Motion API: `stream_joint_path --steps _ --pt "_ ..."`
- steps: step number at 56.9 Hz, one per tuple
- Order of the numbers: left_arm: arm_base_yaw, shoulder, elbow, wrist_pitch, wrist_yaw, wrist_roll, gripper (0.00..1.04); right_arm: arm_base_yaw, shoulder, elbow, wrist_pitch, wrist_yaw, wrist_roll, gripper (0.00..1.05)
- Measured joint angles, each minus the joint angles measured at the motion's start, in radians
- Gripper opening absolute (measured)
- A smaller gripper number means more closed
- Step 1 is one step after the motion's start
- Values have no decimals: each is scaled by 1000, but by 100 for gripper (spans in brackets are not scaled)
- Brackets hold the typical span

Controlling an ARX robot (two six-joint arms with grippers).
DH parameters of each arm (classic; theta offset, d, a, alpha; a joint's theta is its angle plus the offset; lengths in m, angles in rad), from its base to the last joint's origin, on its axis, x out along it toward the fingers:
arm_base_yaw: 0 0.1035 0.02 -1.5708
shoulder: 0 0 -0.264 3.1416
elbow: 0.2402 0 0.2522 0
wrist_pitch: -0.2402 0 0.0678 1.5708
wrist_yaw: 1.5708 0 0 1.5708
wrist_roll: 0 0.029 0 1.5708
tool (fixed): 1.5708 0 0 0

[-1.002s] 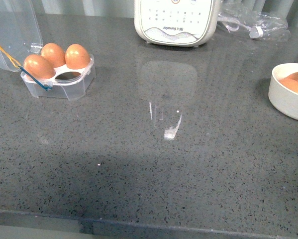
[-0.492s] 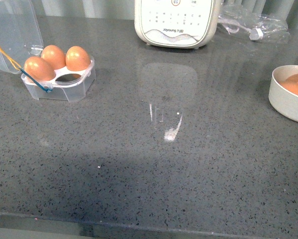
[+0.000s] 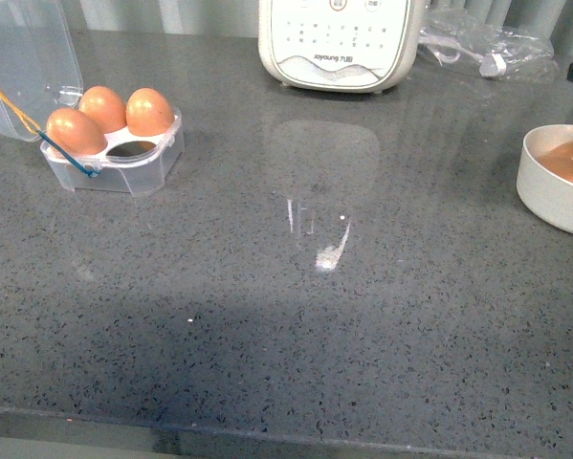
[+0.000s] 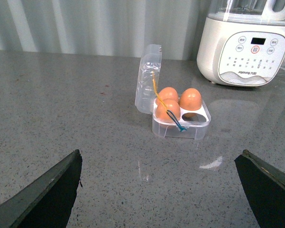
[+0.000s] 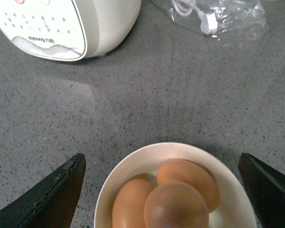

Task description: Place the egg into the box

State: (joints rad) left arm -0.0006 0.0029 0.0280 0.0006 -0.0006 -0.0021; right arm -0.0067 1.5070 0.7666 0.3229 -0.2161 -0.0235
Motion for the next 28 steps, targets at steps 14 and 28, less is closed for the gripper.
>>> stream_joint_path --steps 14,28 --pt "0 0 0 0 0 0 98 7 34 -37 18 4 -9 97" --pt "0 0 0 0 0 0 98 -4 36 -51 18 13 -16 97"
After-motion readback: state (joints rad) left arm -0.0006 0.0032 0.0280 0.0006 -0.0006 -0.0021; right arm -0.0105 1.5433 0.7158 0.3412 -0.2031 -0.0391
